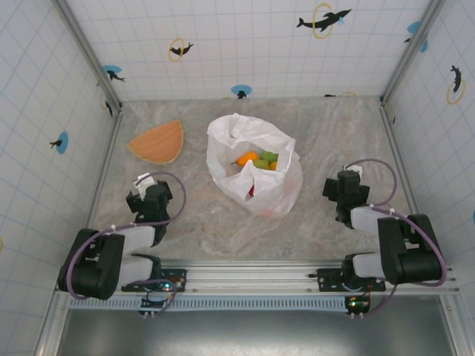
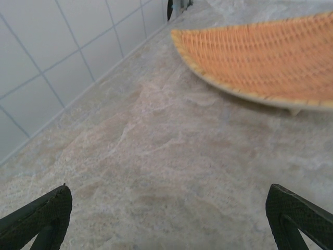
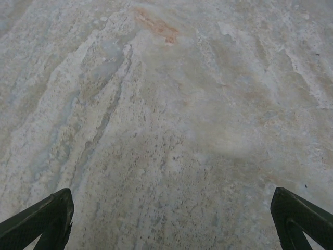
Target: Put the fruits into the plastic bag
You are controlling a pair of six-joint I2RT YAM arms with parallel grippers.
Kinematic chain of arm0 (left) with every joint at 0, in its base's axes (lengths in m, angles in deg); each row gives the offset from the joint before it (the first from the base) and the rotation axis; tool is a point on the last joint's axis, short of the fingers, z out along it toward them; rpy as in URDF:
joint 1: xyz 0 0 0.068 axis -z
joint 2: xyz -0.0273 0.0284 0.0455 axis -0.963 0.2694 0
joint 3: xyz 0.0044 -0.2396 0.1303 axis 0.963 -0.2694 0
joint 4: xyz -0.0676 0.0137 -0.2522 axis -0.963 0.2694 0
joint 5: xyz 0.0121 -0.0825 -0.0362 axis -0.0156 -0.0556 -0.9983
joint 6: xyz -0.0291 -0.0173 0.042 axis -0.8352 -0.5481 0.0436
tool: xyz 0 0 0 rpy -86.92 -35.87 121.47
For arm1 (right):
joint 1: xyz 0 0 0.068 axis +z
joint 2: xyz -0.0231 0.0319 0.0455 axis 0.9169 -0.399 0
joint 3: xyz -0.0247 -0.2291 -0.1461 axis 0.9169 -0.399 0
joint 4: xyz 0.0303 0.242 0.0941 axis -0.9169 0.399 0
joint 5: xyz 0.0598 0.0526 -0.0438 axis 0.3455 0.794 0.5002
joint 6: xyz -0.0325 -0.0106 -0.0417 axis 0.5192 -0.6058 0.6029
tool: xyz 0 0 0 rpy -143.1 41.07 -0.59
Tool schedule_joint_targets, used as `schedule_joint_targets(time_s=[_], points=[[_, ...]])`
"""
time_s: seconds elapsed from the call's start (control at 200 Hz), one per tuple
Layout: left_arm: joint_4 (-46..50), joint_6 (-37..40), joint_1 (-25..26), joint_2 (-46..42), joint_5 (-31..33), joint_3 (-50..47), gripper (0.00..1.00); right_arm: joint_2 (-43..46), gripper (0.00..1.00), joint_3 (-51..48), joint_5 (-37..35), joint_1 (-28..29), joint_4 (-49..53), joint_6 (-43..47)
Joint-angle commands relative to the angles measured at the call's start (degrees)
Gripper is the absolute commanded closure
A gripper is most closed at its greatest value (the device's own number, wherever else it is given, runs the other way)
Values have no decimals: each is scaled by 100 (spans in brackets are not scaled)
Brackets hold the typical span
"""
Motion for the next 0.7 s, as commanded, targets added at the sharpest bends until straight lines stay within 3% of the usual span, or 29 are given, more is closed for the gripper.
schedule_joint_targets(time_s=[0.0,0.175,0.335,0.515,0.641,0.696], points=[[-975,497,-95,203,-546,-194,2,19,0,-405,97,-21,-1135,306],[-1884,687,-206,658,-1177,-480,2,145,1,-829,181,-21,-1923,543],[-1979,811,-295,696,-1276,-498,2,209,1,-1099,464,-25,-2439,694],[-2819,1029,-513,783,-1466,-792,2,-37,0,-1280,726,-74,-3018,655],[-3557,865,-846,1249,-2003,-921,2,-261,0,-1293,779,-139,-3245,624],[-3369,757,-1024,1268,-2388,-891,2,-244,1,-1315,859,-195,-3254,653]])
